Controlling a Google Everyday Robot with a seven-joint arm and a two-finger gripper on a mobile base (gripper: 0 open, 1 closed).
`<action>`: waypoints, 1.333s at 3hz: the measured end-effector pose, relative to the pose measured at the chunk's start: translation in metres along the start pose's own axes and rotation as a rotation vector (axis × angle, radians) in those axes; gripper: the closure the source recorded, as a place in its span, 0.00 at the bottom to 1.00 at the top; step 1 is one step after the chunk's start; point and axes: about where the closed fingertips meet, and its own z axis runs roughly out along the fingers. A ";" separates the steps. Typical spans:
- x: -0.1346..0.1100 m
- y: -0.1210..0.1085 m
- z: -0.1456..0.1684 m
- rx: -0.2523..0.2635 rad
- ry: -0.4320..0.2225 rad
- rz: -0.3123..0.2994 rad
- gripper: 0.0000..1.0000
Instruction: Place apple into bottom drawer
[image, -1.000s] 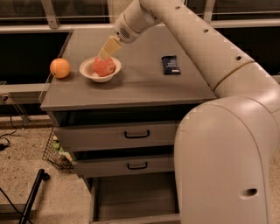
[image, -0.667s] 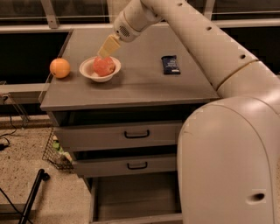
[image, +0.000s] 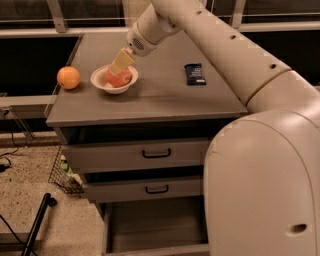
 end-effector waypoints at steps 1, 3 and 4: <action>0.001 0.004 0.004 -0.008 0.003 0.003 0.40; 0.008 0.012 0.022 -0.044 0.016 0.008 0.44; 0.015 0.017 0.033 -0.069 0.028 0.008 0.45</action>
Offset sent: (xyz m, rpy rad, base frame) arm -0.0078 0.0102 -0.0151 0.0055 0.0345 0.0111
